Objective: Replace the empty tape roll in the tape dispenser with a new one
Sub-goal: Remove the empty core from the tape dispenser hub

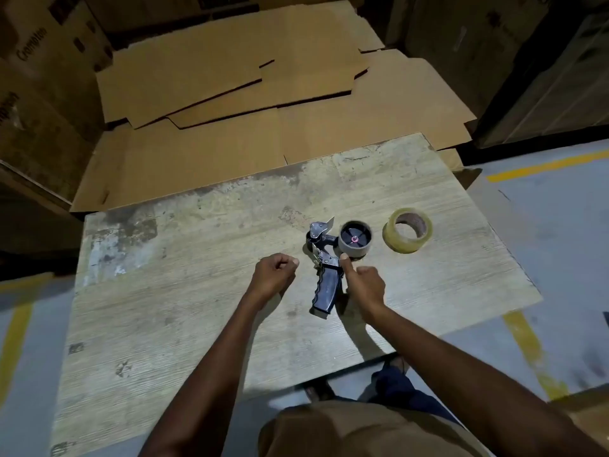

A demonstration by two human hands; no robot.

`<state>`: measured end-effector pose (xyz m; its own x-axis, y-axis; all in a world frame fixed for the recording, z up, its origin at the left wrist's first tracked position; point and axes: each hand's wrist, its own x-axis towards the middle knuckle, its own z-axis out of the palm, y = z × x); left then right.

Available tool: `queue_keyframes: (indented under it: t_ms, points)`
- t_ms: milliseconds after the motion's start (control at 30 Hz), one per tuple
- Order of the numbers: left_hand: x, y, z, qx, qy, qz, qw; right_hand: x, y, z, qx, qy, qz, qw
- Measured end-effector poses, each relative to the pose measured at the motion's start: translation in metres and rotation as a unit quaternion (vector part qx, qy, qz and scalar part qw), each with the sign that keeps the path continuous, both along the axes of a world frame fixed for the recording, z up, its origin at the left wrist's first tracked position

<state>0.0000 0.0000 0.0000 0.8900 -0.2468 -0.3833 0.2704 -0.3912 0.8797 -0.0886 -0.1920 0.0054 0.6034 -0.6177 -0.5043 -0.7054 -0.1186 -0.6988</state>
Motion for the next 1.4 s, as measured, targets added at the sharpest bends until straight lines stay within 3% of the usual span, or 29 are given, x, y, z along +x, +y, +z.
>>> queue_keyframes:
  t_ms: [67,100,133,200,333,567,667,867,1033,1167,1400]
  points:
    - [-0.001,0.001,0.004,-0.004,0.003,0.009,1.0,0.003,0.003,0.0,0.093,0.046,0.008,0.995]
    - [-0.001,0.002,0.005,-0.005,0.0,0.013,1.0,0.004,0.005,-0.002,0.184,0.041,-0.023,0.982]
    - [-0.002,0.004,0.007,0.007,-0.008,0.015,1.0,0.006,0.007,-0.005,0.287,0.024,-0.06,0.956]
    - [0.001,0.009,0.006,0.044,-0.047,0.017,0.998,0.01,0.01,-0.01,0.399,0.004,-0.086,0.913]
    - [0.009,0.02,0.009,0.071,-0.088,0.044,0.993,0.016,0.012,-0.025,0.418,-0.024,-0.1,0.903]
    - [0.017,0.011,0.03,0.054,-0.158,0.005,0.986,0.025,0.001,0.016,0.395,-0.05,-0.168,0.902]
    - [0.023,0.006,0.039,0.04,-0.184,-0.017,0.982,0.03,-0.019,0.032,0.441,-0.08,-0.193,0.873]
    - [0.035,-0.006,0.063,-0.006,-0.24,-0.012,0.971,0.013,-0.066,0.064,0.588,-0.019,-0.052,0.807]
    - [0.044,-0.021,0.085,0.001,-0.28,-0.047,0.959,0.004,-0.072,0.067,0.627,-0.019,0.009,0.779]
    - [0.044,-0.033,0.103,-0.004,-0.305,-0.072,0.95,-0.001,-0.071,0.068,0.601,-0.022,0.005,0.799]
    - [0.044,-0.034,0.105,0.002,-0.315,-0.08,0.946,-0.008,-0.065,0.084,0.399,-0.042,-0.01,0.916]
